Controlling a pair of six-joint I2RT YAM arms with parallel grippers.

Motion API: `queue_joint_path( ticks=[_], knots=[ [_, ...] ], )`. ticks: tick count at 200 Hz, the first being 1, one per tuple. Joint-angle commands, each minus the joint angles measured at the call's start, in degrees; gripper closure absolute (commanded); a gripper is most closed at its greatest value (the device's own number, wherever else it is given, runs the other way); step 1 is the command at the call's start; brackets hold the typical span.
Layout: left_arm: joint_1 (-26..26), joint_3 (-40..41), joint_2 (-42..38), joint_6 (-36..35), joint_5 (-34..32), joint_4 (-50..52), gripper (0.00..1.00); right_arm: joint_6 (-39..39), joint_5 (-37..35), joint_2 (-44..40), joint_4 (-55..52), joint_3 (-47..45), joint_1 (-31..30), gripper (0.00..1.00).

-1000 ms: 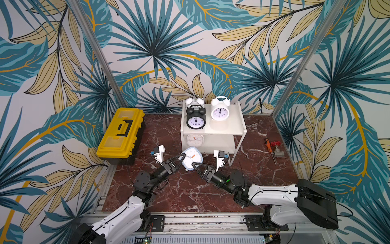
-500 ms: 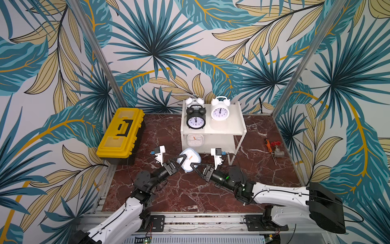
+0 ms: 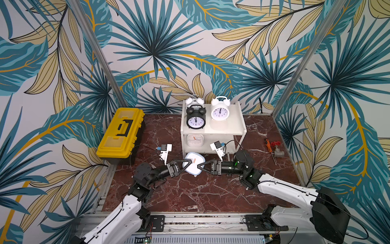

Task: Place the alarm clocks on the shelf by style
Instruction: Pick up the alarm from the center of the board.

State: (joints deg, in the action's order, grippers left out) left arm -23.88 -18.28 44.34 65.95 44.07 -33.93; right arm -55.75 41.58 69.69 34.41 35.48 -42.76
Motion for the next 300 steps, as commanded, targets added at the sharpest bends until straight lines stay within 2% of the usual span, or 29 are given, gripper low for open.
queue_joint_path(
  ticks=[1,22,42,100,115,123,132,152,164,183,197,236,275,300],
  knots=[
    [0.3,-1.1,0.7,1.9,4.3,-8.2,0.33,2.6,7.4,-0.5,-2.3,2.8,0.9,0.76],
    [0.3,0.7,-0.4,4.0,1.8,-12.1,0.42,2.9,8.0,-0.4,-3.7,3.2,2.0,0.76],
    [0.3,0.9,-1.8,4.0,0.0,-11.5,0.5,4.1,8.1,-0.2,-6.7,4.2,2.5,0.76],
    [0.2,3.6,-3.0,7.5,-5.4,-15.7,0.72,3.4,5.0,-0.2,-5.8,4.6,2.6,0.72],
    [0.3,4.4,-2.9,8.1,-7.6,-16.9,0.76,3.4,2.5,-0.6,-7.0,4.6,2.5,0.61],
    [0.3,4.7,-2.9,8.3,-8.8,-17.0,0.77,3.4,0.4,-1.1,-7.7,4.6,2.5,0.47],
    [0.3,5.1,-2.8,8.4,-10.1,-17.1,0.78,3.2,-2.6,-1.7,-8.3,4.0,2.3,0.37],
    [0.3,5.8,-2.8,8.7,-13.0,-17.9,0.78,2.3,-10.8,-3.7,-4.2,0.7,-0.5,0.29],
    [0.2,6.1,-2.4,8.9,-14.1,-18.4,0.78,2.1,-18.2,-5.0,-0.9,-1.8,-2.9,0.26],
    [0.2,6.8,-1.6,9.9,-15.2,-20.0,0.78,1.6,-28.1,-5.6,6.7,-5.7,-8.5,0.26],
    [0.2,7.9,-0.6,11.3,-15.7,-22.7,0.78,0.3,-31.6,-5.0,13.4,-7.8,-9.8,0.26],
    [0.2,8.8,1.6,13.2,-14.5,-26.4,0.79,0.0,-29.0,-2.3,13.9,-5.2,-9.9,0.27],
    [0.0,9.1,1.8,13.5,-15.0,-27.2,0.78,0.4,-29.2,-2.1,13.9,-4.2,-9.9,0.35],
    [-0.1,8.5,2.4,13.5,-13.6,-26.9,0.78,0.6,-28.9,-1.8,11.8,-3.5,-10.0,0.36]
  ],
)
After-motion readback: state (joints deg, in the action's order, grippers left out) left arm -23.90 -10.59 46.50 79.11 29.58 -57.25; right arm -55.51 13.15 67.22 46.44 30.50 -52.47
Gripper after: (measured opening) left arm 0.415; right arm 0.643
